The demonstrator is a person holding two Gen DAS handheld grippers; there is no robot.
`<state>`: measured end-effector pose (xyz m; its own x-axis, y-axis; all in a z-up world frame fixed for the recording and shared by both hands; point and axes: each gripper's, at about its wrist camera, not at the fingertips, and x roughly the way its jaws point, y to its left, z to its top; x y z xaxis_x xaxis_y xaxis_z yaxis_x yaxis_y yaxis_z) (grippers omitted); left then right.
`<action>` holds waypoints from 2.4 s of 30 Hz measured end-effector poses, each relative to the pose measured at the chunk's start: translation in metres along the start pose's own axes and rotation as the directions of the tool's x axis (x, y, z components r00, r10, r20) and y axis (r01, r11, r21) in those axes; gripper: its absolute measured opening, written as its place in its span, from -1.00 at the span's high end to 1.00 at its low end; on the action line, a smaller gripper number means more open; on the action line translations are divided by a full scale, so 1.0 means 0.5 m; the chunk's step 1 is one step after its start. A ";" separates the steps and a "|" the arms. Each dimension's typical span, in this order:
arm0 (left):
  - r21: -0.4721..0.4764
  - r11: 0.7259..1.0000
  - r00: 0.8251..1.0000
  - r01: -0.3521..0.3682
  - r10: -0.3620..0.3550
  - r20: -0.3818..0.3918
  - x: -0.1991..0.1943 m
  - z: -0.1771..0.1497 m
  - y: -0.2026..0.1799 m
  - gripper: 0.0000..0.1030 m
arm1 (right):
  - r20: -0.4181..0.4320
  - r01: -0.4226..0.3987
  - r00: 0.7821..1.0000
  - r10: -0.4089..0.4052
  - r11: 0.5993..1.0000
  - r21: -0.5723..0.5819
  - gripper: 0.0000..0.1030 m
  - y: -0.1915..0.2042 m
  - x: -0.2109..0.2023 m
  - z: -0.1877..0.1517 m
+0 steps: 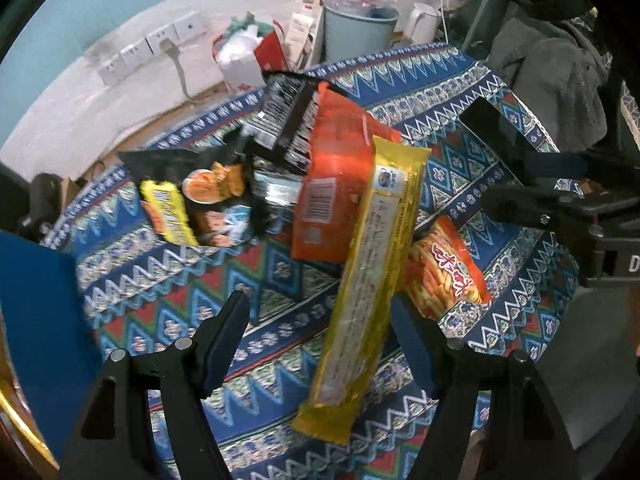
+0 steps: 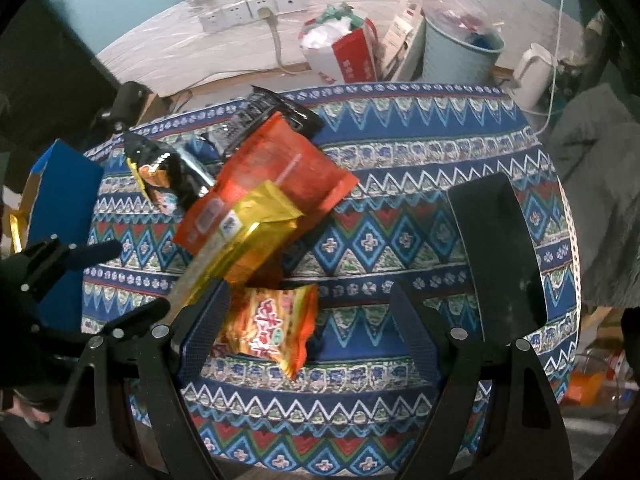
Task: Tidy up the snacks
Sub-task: 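Grasp the long gold wafer bar with the left tool while the right tool grasps the orange fries bag, then carry the gold bar and orange fries bag over the box and open both tools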
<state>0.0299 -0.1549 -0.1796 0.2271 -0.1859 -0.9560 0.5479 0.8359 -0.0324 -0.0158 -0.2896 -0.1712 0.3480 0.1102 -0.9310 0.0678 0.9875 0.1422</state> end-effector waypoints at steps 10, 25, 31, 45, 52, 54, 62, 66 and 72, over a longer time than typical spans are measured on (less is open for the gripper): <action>-0.041 0.998 0.996 0.056 -0.059 -0.063 0.060 0.005 -0.004 -0.44 | -0.032 -0.003 0.999 0.004 1.000 0.027 -0.59 -0.032 0.032 -0.005; -0.010 0.996 0.996 0.084 -0.085 -0.025 0.052 0.003 -0.014 0.44 | -0.067 0.001 0.998 0.000 1.000 0.013 -0.59 -0.027 0.059 -0.011; -0.051 0.997 0.998 0.060 -0.061 -0.005 0.019 -0.017 0.022 0.44 | -0.097 -0.040 0.994 0.041 0.999 0.011 -0.59 -0.001 0.086 -0.019; -0.086 0.996 1.000 0.027 -0.026 0.003 -0.016 -0.070 0.066 0.44 | -0.202 0.021 0.978 -0.052 0.988 -0.150 -0.63 0.113 0.181 -0.049; -0.098 0.995 1.000 0.018 -0.018 0.006 -0.022 -0.078 0.077 0.44 | -0.215 0.020 0.976 -0.046 0.993 -0.120 -0.64 0.113 0.205 -0.043; -0.098 0.995 1.000 0.016 -0.015 0.007 -0.024 -0.079 0.076 0.44 | -0.225 0.005 0.974 -0.028 0.995 -0.102 -0.64 0.109 0.210 -0.042; -0.108 0.994 1.000 -0.002 0.004 0.013 -0.042 -0.090 0.084 0.44 | -0.226 -0.017 0.974 -0.026 0.982 -0.187 -0.21 0.146 0.219 -0.045; -0.121 0.993 1.000 -0.015 0.017 0.017 -0.057 -0.102 0.090 0.44 | -0.188 0.002 0.981 -0.047 0.973 -0.232 -0.02 0.172 0.194 -0.052; -0.139 0.990 0.999 -0.027 0.033 0.041 -0.088 -0.116 0.104 0.44 | -0.140 0.009 0.989 -0.047 0.965 -0.262 -0.01 0.190 0.145 -0.064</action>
<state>0.0016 -0.0734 -0.1559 0.2780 -0.1788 -0.9438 0.4238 0.9045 -0.0466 -0.0141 -0.1840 -0.2360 0.2097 0.0780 -0.9746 -0.1764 0.9835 0.0408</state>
